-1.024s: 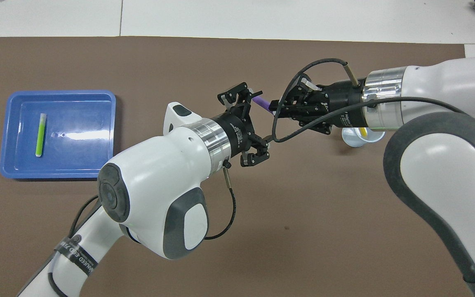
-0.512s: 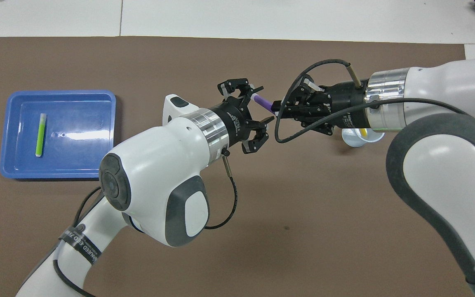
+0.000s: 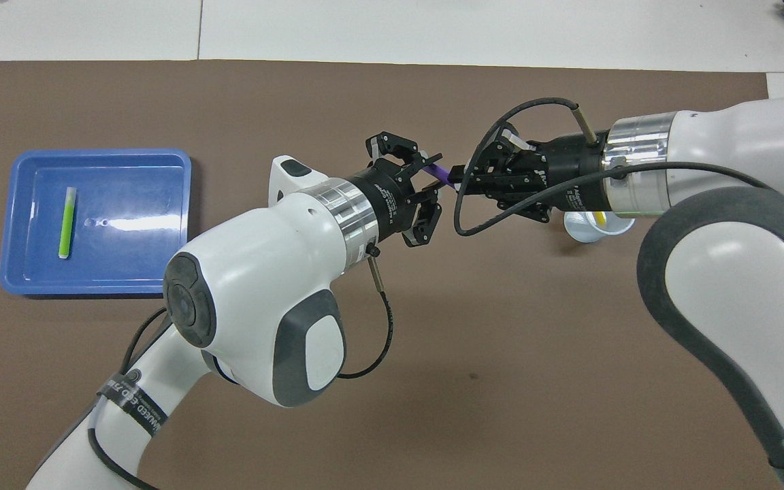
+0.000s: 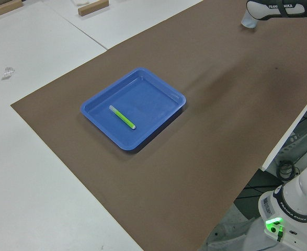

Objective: Right arm passes pens to left for tray arrangement
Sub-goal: 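Close the left gripper on the purple pen held by the right gripper, then carry the purple pen toward the tray while the right gripper withdraws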

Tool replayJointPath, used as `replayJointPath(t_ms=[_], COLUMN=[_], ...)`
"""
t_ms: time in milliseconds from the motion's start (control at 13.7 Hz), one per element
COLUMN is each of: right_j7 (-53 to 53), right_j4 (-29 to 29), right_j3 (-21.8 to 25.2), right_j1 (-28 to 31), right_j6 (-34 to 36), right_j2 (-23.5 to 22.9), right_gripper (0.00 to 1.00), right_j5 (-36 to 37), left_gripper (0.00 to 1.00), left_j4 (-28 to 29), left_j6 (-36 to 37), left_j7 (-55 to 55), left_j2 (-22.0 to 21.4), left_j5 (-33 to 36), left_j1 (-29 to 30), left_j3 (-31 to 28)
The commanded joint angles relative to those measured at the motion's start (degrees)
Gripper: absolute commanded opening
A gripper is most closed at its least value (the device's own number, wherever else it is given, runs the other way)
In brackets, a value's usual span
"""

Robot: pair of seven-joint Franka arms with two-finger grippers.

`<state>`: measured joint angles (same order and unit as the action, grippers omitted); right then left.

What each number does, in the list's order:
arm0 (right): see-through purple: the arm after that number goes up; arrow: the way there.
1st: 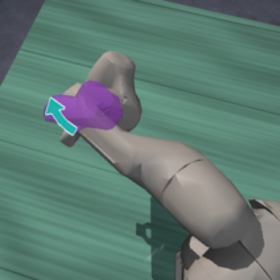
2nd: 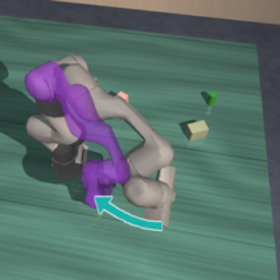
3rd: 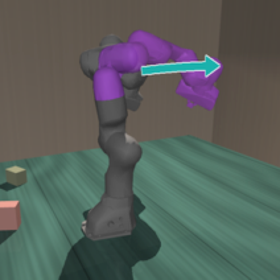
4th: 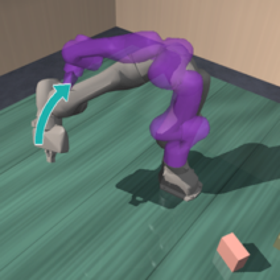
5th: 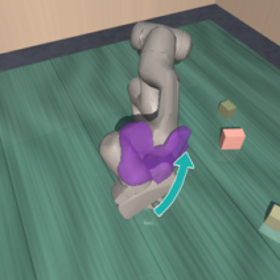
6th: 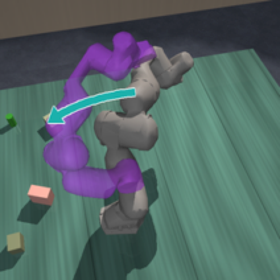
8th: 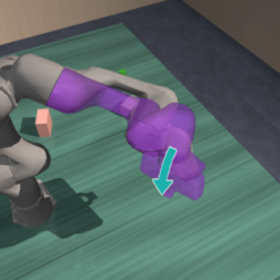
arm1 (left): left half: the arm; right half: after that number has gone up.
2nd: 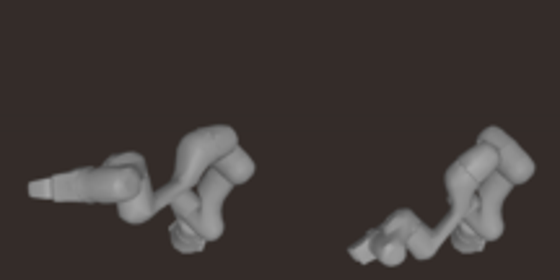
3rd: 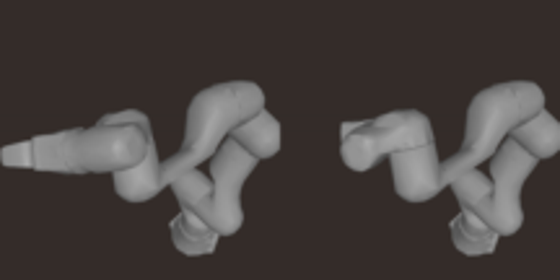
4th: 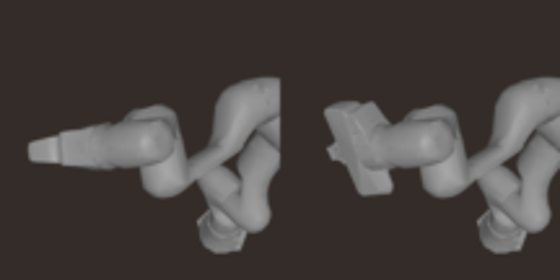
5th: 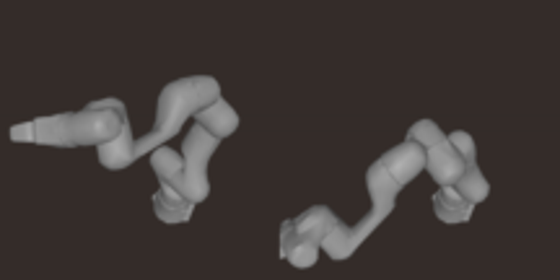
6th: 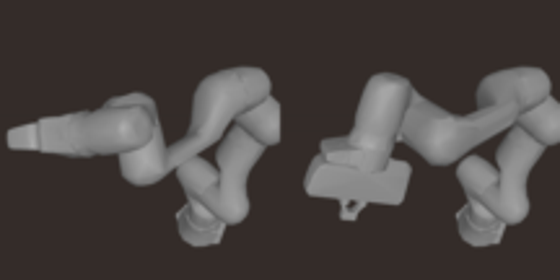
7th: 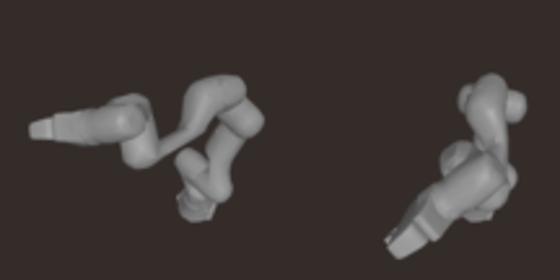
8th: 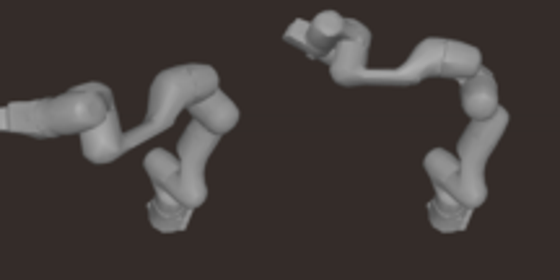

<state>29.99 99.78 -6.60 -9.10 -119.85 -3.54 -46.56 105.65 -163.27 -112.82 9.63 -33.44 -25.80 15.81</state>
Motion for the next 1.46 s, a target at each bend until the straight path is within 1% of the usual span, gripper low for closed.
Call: replayJointPath(t_ms=[0, 366, 439, 512, 585, 659, 805, 878, 1024, 1098, 1244, 1390], right_j7=[-0.1, 0.0, 0.0, 0.1, 0.2, 0.3, 0.0, -0.3, -0.8, -0.9, -2.8, -8.2], right_j4=[1.7, 1.7, 1.8, 1.8, 1.7, 1.6, 1.4, 1.2, 0.4, -0.8, -2.7, -3.4], right_j3=[-0.3, -0.3, -0.3, -0.3, -0.3, -0.3, -0.2, -0.2, -0.1, 0.1, 0.1, 0.3], right_j1=[0.4, 0.4, 0.4, 0.4, 0.4, 0.4, 0.6, 0.7, 1.4, 2.1, 4.6, 7.2], right_j6=[-0.3, -0.3, -0.3, -0.4, -0.4, -0.4, -0.2, 0.1, 1.1, 3.2, 6.3, 9.8], right_j2=[1.5, 1.5, 1.5, 1.5, 1.5, 1.5, 1.4, 1.3, 1.3, 1.1, 0.8, 0.7], right_gripper=[0.09, 0.1, 0.14, 0.24, 0.47, 0.78, 0.99, 1.0, 1.0, 1.0, 1.0, 1.0], right_j5=[-0.7, -0.7, -0.7, -0.6, -0.6, -0.6, -0.3, 0.9, 5.5, 8.1, 13.6, 16.9], left_gripper=[0.0, 0.0, 0.0, 0.0, 0.0, 0.0, 0.0, 0.0, 0.0, 0.0, 0.0, 0.0], left_j4=[-0.6, -0.6, -0.6, -0.6, -0.6, -0.6, -0.6, -0.6, -0.5, -0.5, -0.7, -0.9], left_j6=[0.1, 0.2, 0.3, 0.3, 0.4, 0.4, 0.4, 0.4, 0.5, 0.7, 4.8, 7.8], left_j7=[0.1, 0.6, 0.7, 0.9, 0.9, 1.0, 1.3, 1.6, 1.7, 2.9, 6.9, 11.6], left_j2=[0.4, 0.4, 0.4, 0.4, 0.4, 0.4, 0.4, 0.4, 0.4, 0.4, 0.4, 0.3], left_j5=[-0.4, -0.1, 0.1, 1.0, 1.5, 1.6, 1.7, 1.7, 1.7, 1.8, 1.9, 2.0], left_j1=[-0.1, -0.1, 0.0, 0.0, -0.1, 0.0, 0.0, 0.0, 0.1, 0.1, 0.8, 2.5], left_j3=[-0.2, -0.3, -0.4, -0.3, -0.3, -0.3, -0.4, -0.4, -0.5, -0.5, -0.8, -0.8])
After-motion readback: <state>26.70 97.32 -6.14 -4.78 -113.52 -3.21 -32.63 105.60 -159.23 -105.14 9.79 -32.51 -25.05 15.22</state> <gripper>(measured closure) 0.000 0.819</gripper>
